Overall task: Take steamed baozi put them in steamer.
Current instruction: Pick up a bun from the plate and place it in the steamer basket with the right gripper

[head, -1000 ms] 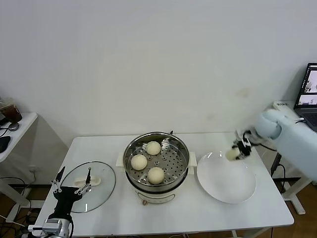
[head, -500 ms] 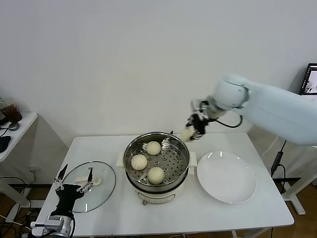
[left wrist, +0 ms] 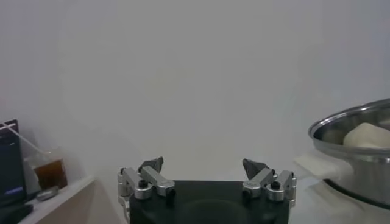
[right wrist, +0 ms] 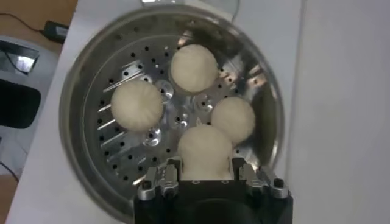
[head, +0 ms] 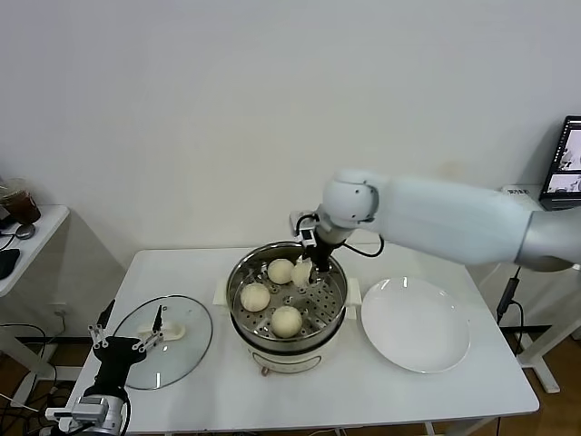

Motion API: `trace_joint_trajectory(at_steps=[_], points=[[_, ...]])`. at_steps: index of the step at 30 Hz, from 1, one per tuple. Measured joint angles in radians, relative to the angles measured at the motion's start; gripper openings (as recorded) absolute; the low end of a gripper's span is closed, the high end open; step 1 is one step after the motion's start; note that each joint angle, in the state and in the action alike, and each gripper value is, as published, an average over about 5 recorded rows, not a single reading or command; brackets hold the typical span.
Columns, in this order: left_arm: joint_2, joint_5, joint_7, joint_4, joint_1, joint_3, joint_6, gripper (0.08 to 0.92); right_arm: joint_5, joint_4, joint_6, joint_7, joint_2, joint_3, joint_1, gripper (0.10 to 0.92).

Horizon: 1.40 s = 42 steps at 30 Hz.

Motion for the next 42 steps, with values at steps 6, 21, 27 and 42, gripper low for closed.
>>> trace_joint_trajectory(at_steps=[6,21,27,42], points=[[-0.004,-0.002,0.000,0.000,0.001,-0.003,-0.001,0.823,-0.034,-0.037,-0.012,0.009,0.039,-0.007,-0.048,0.501],[-0.005,-0.007,0.001,0.003,-0.001,-0.009,-0.001,0.823,-0.112,-0.080,-0.019,0.008,0.061,0.005,-0.113,0.522],[-0.004,-0.007,0.001,0.004,-0.001,-0.010,-0.001,0.823,-0.120,-0.077,-0.021,0.005,0.056,0.012,-0.114,0.678],[-0.004,-0.007,0.002,-0.002,0.000,-0.009,0.001,0.823,-0.087,0.030,-0.027,0.023,-0.041,0.072,-0.082,0.823]])
